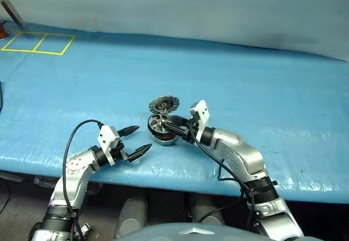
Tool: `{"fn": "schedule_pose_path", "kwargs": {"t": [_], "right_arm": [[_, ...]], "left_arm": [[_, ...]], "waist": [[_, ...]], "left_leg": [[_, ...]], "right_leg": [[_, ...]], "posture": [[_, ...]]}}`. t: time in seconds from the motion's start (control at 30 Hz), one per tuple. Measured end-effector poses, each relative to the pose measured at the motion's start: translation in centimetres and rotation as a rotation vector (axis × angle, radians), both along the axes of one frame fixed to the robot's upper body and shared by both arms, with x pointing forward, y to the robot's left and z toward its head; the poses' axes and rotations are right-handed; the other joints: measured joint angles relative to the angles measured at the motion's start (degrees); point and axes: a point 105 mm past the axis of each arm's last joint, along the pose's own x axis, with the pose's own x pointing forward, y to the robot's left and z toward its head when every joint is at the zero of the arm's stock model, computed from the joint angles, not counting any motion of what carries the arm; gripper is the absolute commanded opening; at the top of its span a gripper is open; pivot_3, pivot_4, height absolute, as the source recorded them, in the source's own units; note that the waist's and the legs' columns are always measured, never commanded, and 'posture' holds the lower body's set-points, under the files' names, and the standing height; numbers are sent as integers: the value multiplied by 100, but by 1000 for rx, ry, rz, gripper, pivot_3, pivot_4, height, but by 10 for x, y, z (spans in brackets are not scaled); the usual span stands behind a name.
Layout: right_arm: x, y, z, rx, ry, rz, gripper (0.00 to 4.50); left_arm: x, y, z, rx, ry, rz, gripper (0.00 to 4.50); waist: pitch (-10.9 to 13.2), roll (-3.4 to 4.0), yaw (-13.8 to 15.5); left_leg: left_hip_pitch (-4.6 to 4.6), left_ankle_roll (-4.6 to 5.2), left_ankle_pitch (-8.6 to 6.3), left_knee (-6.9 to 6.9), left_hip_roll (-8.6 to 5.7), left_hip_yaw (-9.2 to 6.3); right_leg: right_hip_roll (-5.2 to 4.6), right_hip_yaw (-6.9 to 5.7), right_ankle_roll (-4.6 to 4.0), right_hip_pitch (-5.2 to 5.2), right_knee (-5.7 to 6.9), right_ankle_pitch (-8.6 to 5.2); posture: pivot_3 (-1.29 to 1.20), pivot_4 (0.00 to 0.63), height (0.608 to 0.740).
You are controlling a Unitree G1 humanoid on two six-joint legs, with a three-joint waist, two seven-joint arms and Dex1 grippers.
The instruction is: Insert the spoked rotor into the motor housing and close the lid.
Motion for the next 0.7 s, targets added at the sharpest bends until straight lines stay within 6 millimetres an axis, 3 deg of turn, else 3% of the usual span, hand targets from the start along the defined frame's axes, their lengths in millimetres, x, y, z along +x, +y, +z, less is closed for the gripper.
{"fn": "schedule_pose_path", "kwargs": {"t": [0.23,0.43,0.7], "right_arm": [[-1,4,-1,-6,-2,14,2161],[-3,8,1,0,-7,38,386],[-3,8,2,-4,-12,42,386]], "left_arm": [[0,0,1,0,-10,-2,4500],[0,0,3,0,-23,-3,4500],[0,0,3,0,-25,-3,4500]], "waist": [[0,0,-3],[0,0,-2],[0,0,-2]], "left_leg": [[0,0,0,0,0,0],[1,0,0,1,0,0],[1,0,0,1,0,0]], "right_leg": [[1,0,0,0,0,0],[1,0,0,1,0,0],[1,0,0,1,0,0]], "posture": [[0,150,740],[0,150,740],[0,150,740]]}}
